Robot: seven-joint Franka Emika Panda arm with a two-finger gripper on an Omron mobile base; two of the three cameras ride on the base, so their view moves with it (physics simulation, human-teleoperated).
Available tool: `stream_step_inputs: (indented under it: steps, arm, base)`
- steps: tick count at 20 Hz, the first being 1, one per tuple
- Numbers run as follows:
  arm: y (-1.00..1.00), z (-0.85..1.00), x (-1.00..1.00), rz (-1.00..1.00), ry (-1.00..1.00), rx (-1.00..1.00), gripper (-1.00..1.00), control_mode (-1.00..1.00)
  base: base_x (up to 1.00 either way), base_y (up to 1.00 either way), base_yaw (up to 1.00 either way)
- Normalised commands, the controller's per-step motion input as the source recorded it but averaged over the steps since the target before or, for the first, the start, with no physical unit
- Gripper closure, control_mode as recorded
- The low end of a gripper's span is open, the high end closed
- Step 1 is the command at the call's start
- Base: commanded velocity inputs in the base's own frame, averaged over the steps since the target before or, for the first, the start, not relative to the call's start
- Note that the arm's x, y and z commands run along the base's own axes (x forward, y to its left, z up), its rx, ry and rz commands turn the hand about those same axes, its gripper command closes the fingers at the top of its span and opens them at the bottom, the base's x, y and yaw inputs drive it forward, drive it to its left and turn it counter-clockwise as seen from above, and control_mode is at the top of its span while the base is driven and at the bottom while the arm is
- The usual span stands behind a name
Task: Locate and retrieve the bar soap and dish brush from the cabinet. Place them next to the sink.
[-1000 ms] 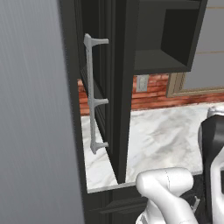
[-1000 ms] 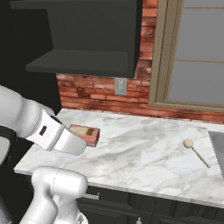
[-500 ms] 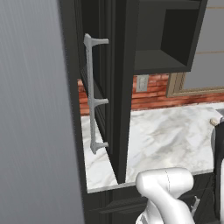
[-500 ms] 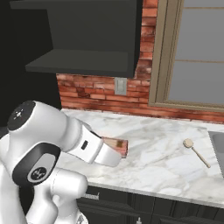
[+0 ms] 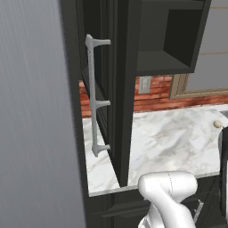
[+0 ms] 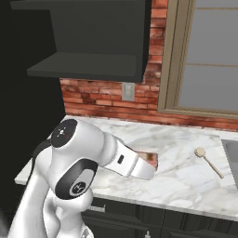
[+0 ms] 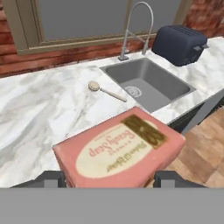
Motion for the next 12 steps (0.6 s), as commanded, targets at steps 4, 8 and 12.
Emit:
stream_step_inputs:
  steps: [4, 8, 12]
  arm:
    - [-0.54, -0.29, 0.17, 0.03, -0.03, 0.0, 1.0, -1.0]
    - [-0.49, -0.33, 0.22, 0.0, 0.02, 0.0, 1.0, -1.0]
    - [-0.44, -0.28, 0.31, 0.0, 0.13, 0.0, 1.0, -1.0]
  base:
    - [0.0, 0.0, 0.0]
    - [0.0, 0.0, 0.0]
    - [0.0, 0.0, 0.0]
